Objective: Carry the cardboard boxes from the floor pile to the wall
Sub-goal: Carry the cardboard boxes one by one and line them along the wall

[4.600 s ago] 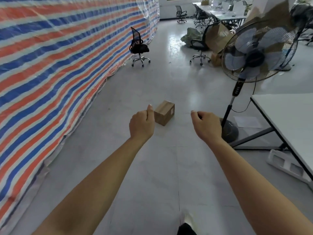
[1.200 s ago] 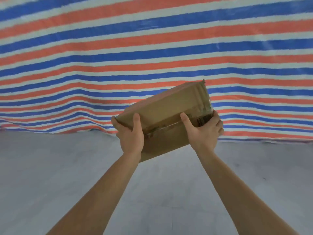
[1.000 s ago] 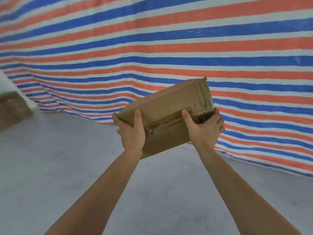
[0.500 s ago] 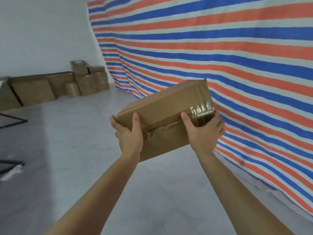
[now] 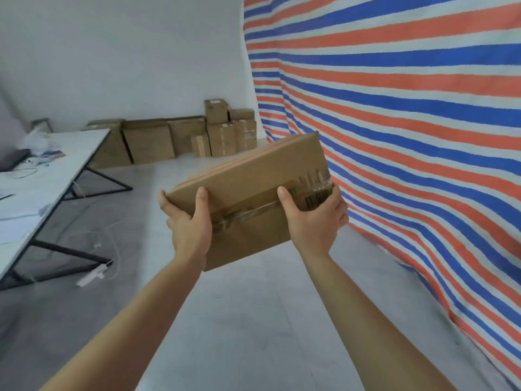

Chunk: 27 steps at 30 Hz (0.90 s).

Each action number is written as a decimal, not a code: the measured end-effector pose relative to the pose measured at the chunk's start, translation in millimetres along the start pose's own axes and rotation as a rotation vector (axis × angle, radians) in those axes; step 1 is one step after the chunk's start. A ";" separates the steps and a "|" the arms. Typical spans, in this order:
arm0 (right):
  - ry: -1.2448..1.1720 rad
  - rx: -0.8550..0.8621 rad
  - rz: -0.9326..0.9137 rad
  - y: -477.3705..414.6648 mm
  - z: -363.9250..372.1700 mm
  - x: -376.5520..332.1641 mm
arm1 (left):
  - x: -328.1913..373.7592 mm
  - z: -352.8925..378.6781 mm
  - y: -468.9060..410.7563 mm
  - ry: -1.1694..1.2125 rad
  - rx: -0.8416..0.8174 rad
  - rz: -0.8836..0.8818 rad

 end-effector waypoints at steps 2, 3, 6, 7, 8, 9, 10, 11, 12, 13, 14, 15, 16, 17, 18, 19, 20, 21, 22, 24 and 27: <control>-0.005 -0.053 -0.021 -26.8 57.5 -9.7 | -6.2 6.9 -58.3 0.036 0.051 0.012; -0.007 -0.070 -0.038 -37.3 78.5 -15.1 | -9.3 9.7 -81.4 0.045 0.062 0.007; -0.012 -0.094 -0.072 -74.4 158.1 -24.5 | -23.8 26.8 -167.2 0.064 0.084 0.000; -0.017 -0.096 -0.081 -84.3 180.6 -26.3 | -27.6 31.7 -190.6 0.070 0.086 0.001; -0.018 -0.099 -0.078 -96.8 207.2 -27.9 | -31.5 37.8 -219.7 0.076 0.086 0.001; -0.012 -0.100 -0.075 -107.3 227.1 -30.7 | -32.4 42.3 -242.8 0.074 0.084 0.006; -0.017 -0.103 -0.070 -123.2 257.8 -35.9 | -32.3 49.6 -276.9 0.079 0.082 0.006; -0.008 -0.111 -0.070 -131.5 273.1 -37.7 | -32.3 53.1 -294.9 0.072 0.075 0.003; -0.003 -0.111 -0.071 -148.8 305.9 -44.9 | -30.4 61.7 -332.9 0.077 0.079 0.007; -0.002 -0.109 -0.074 -160.7 325.8 -48.6 | -28.2 67.6 -355.8 0.075 0.074 0.010; -0.003 -0.096 -0.071 -175.4 346.9 -53.2 | -26.6 75.6 -381.7 0.074 0.071 0.011; -0.010 -0.093 -0.066 -190.0 368.1 -55.1 | -25.6 83.1 -405.7 0.072 0.068 0.016; -0.001 -0.081 -0.063 -202.3 386.3 -56.6 | -25.9 90.4 -426.4 0.068 0.064 0.015; 0.005 -0.086 -0.061 -215.0 404.7 -56.7 | -26.3 97.8 -446.7 0.066 0.058 0.021; 0.016 -0.089 -0.060 -229.8 427.2 -56.6 | -28.2 107.2 -472.0 0.058 0.057 0.015; 0.014 -0.095 -0.055 -250.1 458.2 -54.5 | -32.2 120.0 -505.9 0.056 0.066 0.019; 0.016 -0.088 -0.059 -265.7 480.2 -54.3 | -34.3 129.8 -530.4 0.063 0.064 0.016; 0.008 -0.094 -0.057 -281.1 501.1 -53.2 | -36.3 139.5 -553.4 0.065 0.059 0.011; -0.004 -0.098 -0.049 -297.2 523.8 -50.8 | -37.8 150.7 -577.4 0.061 0.056 0.012; -0.022 -0.109 -0.038 -335.8 578.6 -42.4 | -45.1 178.6 -633.2 0.057 0.067 0.023; -0.068 -0.138 -0.027 -396.4 655.6 -37.0 | -49.6 218.8 -715.8 0.066 0.079 0.029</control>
Point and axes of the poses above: each hand's wrist, its own y-axis away from the middle knuckle, its own z-axis out of the palm, x = y × z, the point moved 3 cm from there along -y, towards the middle knuckle, and after that the axes turned 2 degrees about y, right-handed, at the moved point
